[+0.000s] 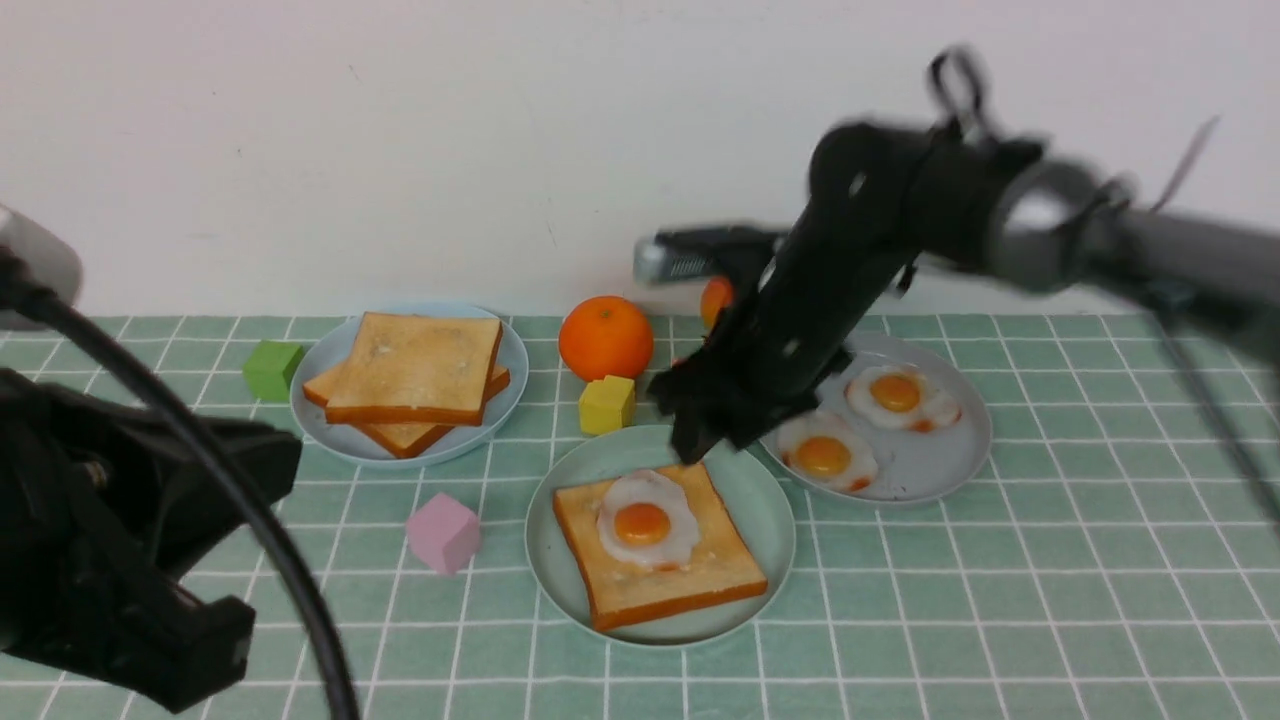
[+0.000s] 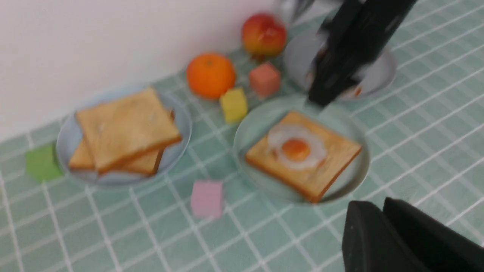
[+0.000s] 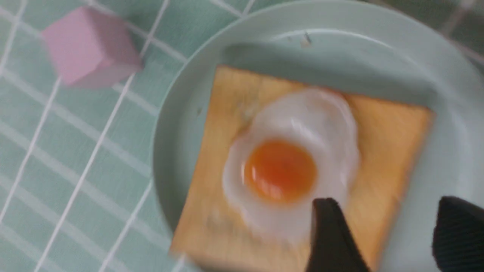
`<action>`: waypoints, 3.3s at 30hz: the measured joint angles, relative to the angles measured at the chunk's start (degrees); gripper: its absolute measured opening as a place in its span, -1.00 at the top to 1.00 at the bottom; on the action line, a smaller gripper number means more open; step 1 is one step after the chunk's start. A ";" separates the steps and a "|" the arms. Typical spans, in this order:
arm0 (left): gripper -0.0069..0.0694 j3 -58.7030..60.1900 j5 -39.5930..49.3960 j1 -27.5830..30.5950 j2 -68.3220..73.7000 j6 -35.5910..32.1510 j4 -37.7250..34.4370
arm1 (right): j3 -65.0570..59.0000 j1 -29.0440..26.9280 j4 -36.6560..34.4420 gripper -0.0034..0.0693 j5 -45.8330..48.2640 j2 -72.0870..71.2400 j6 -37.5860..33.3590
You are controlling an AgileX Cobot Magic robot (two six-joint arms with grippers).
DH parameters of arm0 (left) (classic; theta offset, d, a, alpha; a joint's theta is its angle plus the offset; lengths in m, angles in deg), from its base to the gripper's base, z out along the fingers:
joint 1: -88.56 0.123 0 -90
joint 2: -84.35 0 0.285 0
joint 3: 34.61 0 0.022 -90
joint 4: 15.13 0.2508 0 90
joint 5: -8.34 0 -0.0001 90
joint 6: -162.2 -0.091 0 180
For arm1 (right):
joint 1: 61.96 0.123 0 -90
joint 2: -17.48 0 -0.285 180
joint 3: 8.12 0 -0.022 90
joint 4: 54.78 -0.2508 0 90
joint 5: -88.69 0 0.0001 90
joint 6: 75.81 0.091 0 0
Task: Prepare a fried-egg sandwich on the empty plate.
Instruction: Use the left arm to grab a slice of bread, then use the left arm to place a slice of bread on the fried egg in the middle
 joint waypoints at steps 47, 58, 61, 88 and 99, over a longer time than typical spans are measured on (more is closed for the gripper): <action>-0.42 -44.00 -4.52 41.17 77.36 -91.25 -27.96 | -37.82 0.00 6.69 0.84 3.75 -66.76 5.66; 0.43 -44.65 -5.58 41.17 79.24 -92.21 -27.37 | -37.82 0.00 5.54 0.82 3.58 -66.76 5.70; 0.54 -44.65 -5.58 41.11 79.24 -92.34 -27.37 | -37.82 0.00 5.03 0.82 3.39 -66.76 5.70; 0.61 -27.84 0.59 8.37 58.38 -42.03 -11.57 | -37.82 0.00 10.89 0.79 7.96 -77.09 5.72; 0.61 -27.54 -1.25 1.52 62.42 -30.43 0.10 | -38.38 0.00 10.37 0.78 8.59 -79.74 5.72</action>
